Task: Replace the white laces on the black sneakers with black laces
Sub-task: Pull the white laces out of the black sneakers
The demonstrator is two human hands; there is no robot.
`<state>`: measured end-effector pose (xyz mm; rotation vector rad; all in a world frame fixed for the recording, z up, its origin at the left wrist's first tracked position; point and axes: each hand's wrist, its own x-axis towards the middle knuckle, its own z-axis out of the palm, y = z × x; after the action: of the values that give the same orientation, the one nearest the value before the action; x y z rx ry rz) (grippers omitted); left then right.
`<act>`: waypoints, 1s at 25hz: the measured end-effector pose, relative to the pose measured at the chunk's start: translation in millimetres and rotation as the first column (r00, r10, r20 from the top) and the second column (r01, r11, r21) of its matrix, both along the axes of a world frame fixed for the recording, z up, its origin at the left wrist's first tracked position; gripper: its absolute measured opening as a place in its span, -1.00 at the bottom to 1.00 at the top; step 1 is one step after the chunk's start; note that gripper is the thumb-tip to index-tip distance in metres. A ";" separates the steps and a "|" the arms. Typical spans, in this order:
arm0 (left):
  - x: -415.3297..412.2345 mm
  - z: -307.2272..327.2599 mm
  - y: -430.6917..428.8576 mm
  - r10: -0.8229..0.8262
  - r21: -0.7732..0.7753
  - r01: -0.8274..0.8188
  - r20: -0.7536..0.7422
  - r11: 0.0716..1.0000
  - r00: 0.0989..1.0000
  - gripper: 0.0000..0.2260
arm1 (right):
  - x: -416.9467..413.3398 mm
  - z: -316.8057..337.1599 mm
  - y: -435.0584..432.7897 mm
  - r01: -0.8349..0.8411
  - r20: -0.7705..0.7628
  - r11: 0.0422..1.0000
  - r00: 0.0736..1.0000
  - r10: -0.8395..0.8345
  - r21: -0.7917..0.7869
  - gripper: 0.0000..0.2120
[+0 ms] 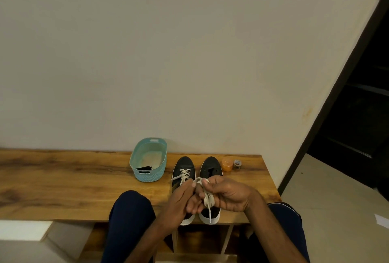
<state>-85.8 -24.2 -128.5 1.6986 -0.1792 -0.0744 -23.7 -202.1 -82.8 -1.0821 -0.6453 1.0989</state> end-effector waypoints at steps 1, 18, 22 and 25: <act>-3.9 2.1 -1.6 -0.019 -0.018 0.019 0.017 1.000 1.000 -0.70 | -2.5 -4.2 -3.6 0.022 0.003 1.000 1.000 -0.022 0.010 -0.67; 0.7 -16.1 -6.8 0.388 0.365 -0.451 0.235 0.815 0.891 -0.75 | -25.0 -46.8 43.8 0.773 -0.234 0.632 0.605 -0.761 -0.054 -0.52; 3.3 -11.9 -18.6 0.358 0.597 -0.502 0.352 0.625 0.865 -0.74 | -32.4 -50.1 72.4 0.813 -0.185 0.543 0.513 -0.838 -0.207 -0.59; 7.8 -12.0 -20.7 0.400 0.621 -0.511 0.323 0.594 0.858 -0.79 | -37.5 -52.1 93.8 0.877 -0.044 0.387 0.392 -0.919 -0.284 -0.65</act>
<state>-78.0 -44.9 -140.5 2.4655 0.2226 0.4382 -61.2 -108.3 -134.9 -1.2408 0.3040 0.2510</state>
